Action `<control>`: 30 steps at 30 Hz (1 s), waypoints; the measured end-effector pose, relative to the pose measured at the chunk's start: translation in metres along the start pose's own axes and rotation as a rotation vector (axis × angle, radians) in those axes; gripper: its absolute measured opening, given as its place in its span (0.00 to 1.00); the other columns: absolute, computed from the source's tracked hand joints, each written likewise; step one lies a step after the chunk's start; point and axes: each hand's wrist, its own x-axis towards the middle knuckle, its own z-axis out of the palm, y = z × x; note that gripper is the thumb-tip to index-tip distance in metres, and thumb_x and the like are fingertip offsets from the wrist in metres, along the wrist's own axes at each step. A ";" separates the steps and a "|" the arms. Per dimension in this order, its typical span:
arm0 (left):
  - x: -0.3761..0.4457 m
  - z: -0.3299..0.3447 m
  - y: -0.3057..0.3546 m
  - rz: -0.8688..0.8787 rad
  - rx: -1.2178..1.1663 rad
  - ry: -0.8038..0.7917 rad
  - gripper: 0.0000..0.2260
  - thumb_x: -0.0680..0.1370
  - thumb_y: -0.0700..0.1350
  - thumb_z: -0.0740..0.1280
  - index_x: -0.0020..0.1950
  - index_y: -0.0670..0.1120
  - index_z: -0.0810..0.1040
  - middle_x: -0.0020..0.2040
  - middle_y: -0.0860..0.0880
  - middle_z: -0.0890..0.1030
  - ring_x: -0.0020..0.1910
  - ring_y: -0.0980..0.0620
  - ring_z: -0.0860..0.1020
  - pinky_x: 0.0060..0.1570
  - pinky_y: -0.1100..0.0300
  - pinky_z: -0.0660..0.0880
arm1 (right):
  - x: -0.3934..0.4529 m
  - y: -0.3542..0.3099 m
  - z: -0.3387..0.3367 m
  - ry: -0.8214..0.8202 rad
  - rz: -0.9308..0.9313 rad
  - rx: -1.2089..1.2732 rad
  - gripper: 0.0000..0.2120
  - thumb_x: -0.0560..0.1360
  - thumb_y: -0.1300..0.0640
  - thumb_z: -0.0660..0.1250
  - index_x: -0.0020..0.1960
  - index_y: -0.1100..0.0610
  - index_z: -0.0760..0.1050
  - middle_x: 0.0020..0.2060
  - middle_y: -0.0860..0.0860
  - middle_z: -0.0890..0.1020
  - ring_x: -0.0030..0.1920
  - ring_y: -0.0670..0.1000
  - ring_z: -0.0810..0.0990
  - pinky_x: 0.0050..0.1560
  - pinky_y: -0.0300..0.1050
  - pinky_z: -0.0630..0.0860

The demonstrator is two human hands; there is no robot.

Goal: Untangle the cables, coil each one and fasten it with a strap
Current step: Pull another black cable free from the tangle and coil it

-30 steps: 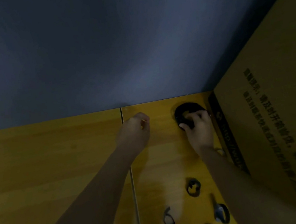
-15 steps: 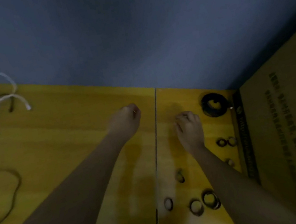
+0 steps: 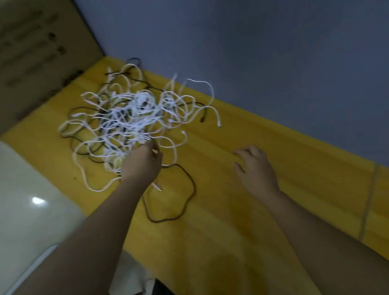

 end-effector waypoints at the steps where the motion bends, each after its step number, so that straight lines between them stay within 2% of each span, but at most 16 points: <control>1: 0.012 -0.011 -0.022 -0.022 0.016 0.013 0.13 0.82 0.49 0.60 0.63 0.45 0.74 0.56 0.46 0.80 0.52 0.43 0.78 0.40 0.54 0.74 | 0.017 -0.021 0.008 -0.003 -0.026 -0.001 0.16 0.81 0.55 0.61 0.68 0.55 0.71 0.63 0.51 0.71 0.64 0.53 0.67 0.59 0.49 0.71; 4: 0.054 -0.037 -0.087 -0.070 0.051 0.027 0.13 0.82 0.49 0.59 0.64 0.45 0.73 0.56 0.45 0.80 0.49 0.43 0.79 0.38 0.53 0.75 | 0.067 -0.082 0.037 -0.018 -0.090 0.010 0.16 0.81 0.56 0.61 0.68 0.55 0.71 0.62 0.52 0.71 0.63 0.53 0.68 0.58 0.49 0.72; 9: 0.143 -0.066 -0.169 -0.059 0.073 -0.033 0.13 0.82 0.48 0.59 0.65 0.45 0.72 0.58 0.44 0.78 0.50 0.42 0.77 0.42 0.49 0.76 | 0.152 -0.167 0.092 -0.085 -0.094 -0.005 0.16 0.82 0.56 0.59 0.69 0.54 0.69 0.66 0.52 0.69 0.66 0.53 0.66 0.63 0.49 0.69; 13: 0.209 -0.086 -0.217 -0.063 0.081 -0.049 0.14 0.82 0.48 0.59 0.67 0.46 0.71 0.59 0.44 0.78 0.52 0.43 0.78 0.42 0.49 0.77 | 0.217 -0.223 0.117 -0.114 -0.076 -0.007 0.16 0.82 0.56 0.58 0.68 0.56 0.70 0.64 0.53 0.70 0.64 0.55 0.68 0.59 0.51 0.72; 17: 0.265 -0.100 -0.238 -0.070 0.070 -0.051 0.14 0.83 0.48 0.59 0.66 0.46 0.71 0.62 0.44 0.76 0.54 0.42 0.76 0.47 0.48 0.77 | 0.270 -0.258 0.133 -0.111 -0.098 -0.023 0.15 0.81 0.57 0.59 0.66 0.56 0.72 0.62 0.53 0.72 0.60 0.55 0.71 0.56 0.52 0.73; 21: 0.310 -0.108 -0.249 -0.049 0.085 0.000 0.13 0.82 0.49 0.58 0.66 0.47 0.71 0.61 0.45 0.76 0.53 0.43 0.77 0.43 0.52 0.76 | 0.323 -0.273 0.145 -0.089 -0.142 -0.056 0.14 0.81 0.57 0.60 0.65 0.57 0.73 0.61 0.54 0.72 0.60 0.56 0.71 0.55 0.51 0.73; 23: 0.331 -0.113 -0.255 -0.050 0.069 0.036 0.13 0.82 0.49 0.59 0.65 0.47 0.71 0.61 0.45 0.75 0.54 0.43 0.76 0.44 0.51 0.76 | 0.348 -0.283 0.153 -0.084 -0.183 -0.069 0.14 0.81 0.57 0.60 0.65 0.57 0.73 0.61 0.55 0.72 0.59 0.57 0.72 0.53 0.51 0.74; 26: 0.361 -0.116 -0.264 -0.035 0.036 0.014 0.14 0.82 0.49 0.59 0.65 0.46 0.71 0.61 0.45 0.75 0.56 0.42 0.76 0.50 0.48 0.77 | 0.377 -0.298 0.164 -0.079 -0.182 -0.053 0.15 0.80 0.58 0.61 0.66 0.58 0.73 0.61 0.55 0.72 0.60 0.57 0.71 0.55 0.52 0.74; 30: 0.413 -0.112 -0.287 0.020 0.007 -0.025 0.14 0.82 0.48 0.59 0.66 0.45 0.71 0.62 0.44 0.75 0.56 0.41 0.76 0.51 0.46 0.76 | 0.417 -0.321 0.184 -0.057 -0.155 -0.041 0.16 0.79 0.59 0.62 0.66 0.58 0.73 0.60 0.56 0.73 0.61 0.56 0.71 0.57 0.53 0.73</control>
